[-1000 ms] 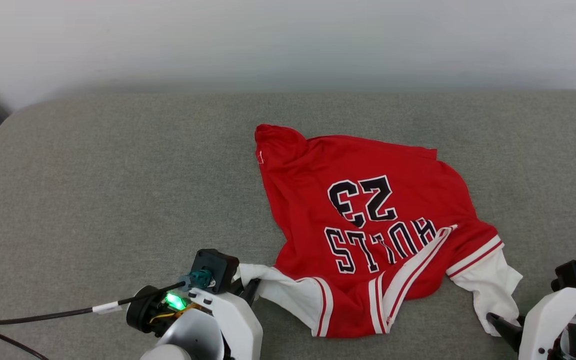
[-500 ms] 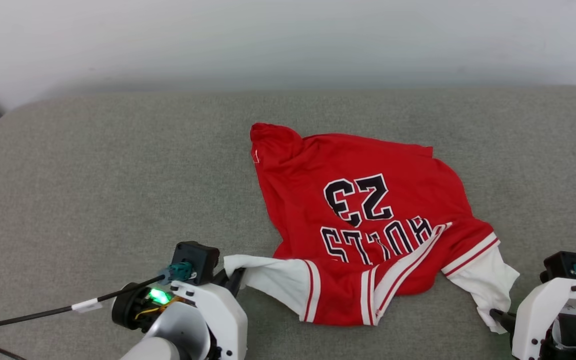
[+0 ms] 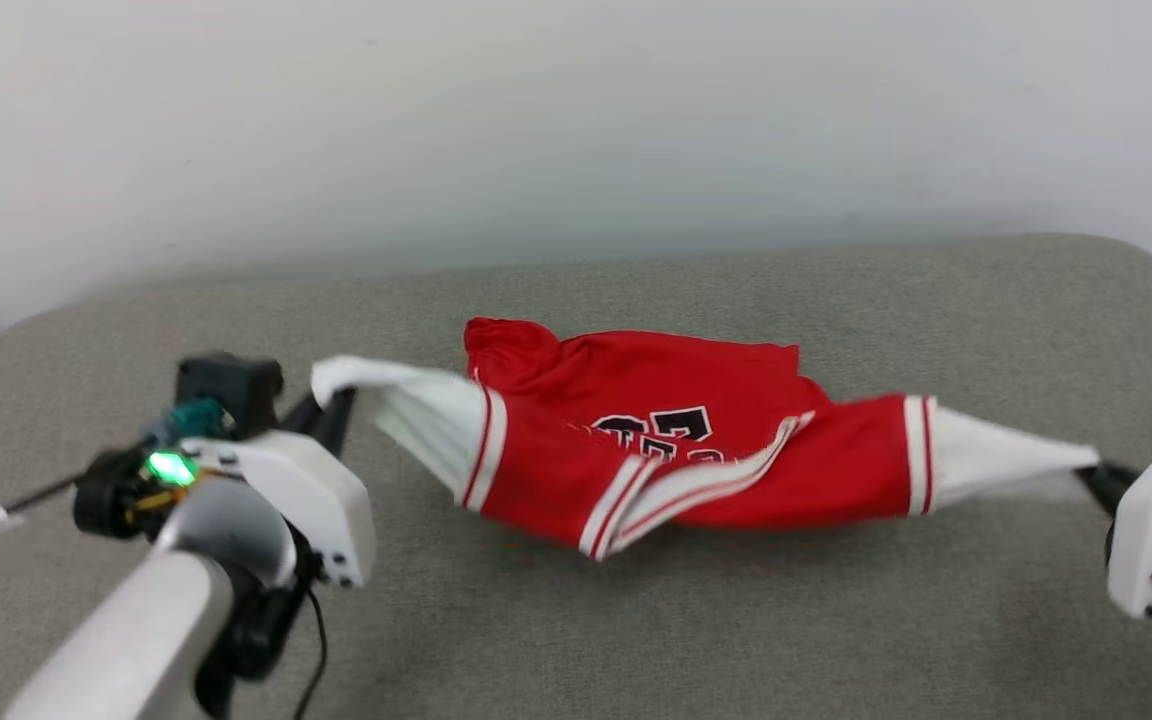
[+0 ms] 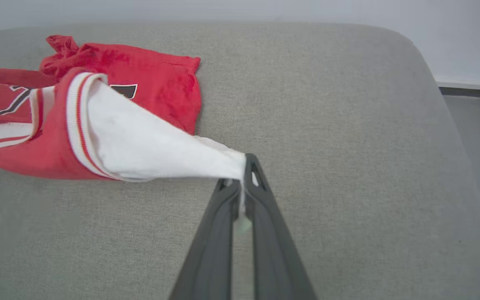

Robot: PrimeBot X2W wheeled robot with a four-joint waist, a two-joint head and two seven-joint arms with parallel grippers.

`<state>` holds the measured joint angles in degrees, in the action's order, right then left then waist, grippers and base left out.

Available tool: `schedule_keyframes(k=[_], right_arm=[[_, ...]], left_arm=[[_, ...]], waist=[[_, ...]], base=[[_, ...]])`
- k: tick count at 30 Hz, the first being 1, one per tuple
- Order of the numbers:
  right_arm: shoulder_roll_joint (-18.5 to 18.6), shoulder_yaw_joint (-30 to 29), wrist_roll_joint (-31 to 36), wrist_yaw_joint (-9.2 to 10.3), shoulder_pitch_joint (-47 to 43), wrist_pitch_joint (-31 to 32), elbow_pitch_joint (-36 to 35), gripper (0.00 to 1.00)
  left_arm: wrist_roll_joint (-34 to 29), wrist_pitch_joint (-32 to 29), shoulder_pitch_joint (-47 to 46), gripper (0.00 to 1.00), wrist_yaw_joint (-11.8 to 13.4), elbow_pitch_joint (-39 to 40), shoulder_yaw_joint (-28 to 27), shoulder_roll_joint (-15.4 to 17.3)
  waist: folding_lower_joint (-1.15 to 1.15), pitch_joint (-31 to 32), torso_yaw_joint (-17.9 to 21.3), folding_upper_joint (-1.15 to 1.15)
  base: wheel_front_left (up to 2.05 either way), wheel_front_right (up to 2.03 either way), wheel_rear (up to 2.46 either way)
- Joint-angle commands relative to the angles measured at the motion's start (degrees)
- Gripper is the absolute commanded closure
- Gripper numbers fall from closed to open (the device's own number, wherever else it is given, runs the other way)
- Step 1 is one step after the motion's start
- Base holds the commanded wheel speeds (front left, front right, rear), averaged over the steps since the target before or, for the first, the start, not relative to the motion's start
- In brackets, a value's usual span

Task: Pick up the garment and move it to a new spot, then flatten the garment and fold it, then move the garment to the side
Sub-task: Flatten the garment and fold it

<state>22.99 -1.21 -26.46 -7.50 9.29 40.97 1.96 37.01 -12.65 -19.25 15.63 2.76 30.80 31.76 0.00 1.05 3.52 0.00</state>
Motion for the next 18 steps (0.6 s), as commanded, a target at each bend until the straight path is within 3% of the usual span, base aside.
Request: schedule_keyframes(k=[1, 9, 18], right_arm=[[1.11, -0.57, 0.51, 0.02, 3.08, 0.5, -1.48, 1.0], [3.39, -1.63, 1.41, 0.03, 15.04, -0.72, -0.45, 1.0], [6.01, 0.16, 2.68, 0.03, 37.49, -7.52, 6.34, 1.0]], left_arm=[[0.09, 0.24, -3.27, 1.0, -0.37, -1.08, -1.56, 0.83], [1.11, 0.27, -16.12, 1.0, -2.55, -7.56, -4.98, -0.41], [-1.99, 2.61, -38.92, 1.0, -5.23, -20.52, -6.75, -2.71]], waist=[[0.0, 0.17, 0.62, 0.0], [0.0, -1.96, 0.75, 0.0], [0.0, -12.07, 0.59, 0.0]], base=[[0.0, 0.0, 0.0], [0.0, 0.0, 0.0], [0.0, 0.0, 0.0]])
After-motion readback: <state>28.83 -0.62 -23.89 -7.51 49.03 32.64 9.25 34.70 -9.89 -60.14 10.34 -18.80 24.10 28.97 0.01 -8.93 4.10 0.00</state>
